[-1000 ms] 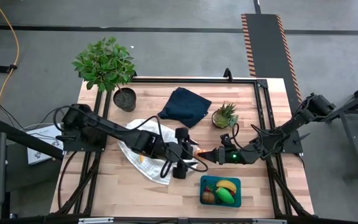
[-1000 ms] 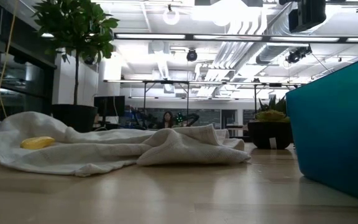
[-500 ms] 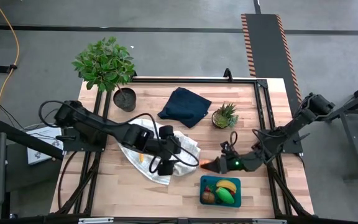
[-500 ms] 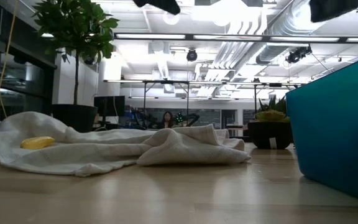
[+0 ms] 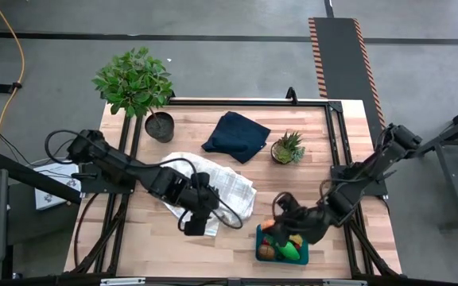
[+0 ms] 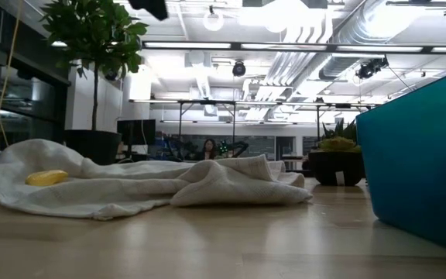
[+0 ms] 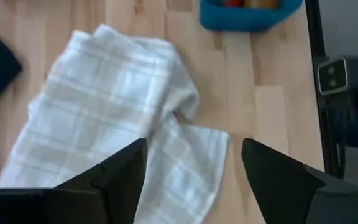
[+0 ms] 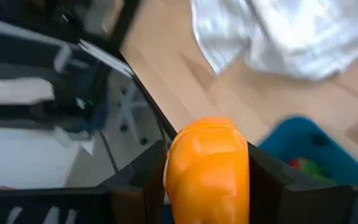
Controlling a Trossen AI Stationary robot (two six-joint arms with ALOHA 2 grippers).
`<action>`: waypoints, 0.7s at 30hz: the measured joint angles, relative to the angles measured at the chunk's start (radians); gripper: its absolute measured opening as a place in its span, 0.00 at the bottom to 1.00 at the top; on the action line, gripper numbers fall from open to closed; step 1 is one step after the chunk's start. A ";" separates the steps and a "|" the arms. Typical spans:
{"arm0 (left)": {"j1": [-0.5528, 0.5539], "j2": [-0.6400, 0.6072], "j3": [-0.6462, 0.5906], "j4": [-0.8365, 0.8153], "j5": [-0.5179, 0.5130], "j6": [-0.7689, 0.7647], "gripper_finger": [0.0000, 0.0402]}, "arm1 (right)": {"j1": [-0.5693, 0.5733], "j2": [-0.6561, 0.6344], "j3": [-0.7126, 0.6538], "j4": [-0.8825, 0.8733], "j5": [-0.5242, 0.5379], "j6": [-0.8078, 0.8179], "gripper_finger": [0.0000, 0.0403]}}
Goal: Pick and placing Produce into tupperware
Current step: Put the croissant into the bin
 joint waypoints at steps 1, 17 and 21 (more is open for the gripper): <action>-0.011 0.000 0.000 -0.011 -0.001 -0.009 0.61 | 0.003 0.015 0.002 -0.008 -0.021 0.006 0.36; -0.137 -0.043 0.000 -0.110 -0.104 -0.155 0.53 | 0.069 0.227 0.005 -0.022 -0.067 0.120 0.36; -0.161 -0.073 0.000 -0.127 -0.166 -0.200 0.52 | 0.077 0.254 0.005 -0.045 -0.027 0.137 0.36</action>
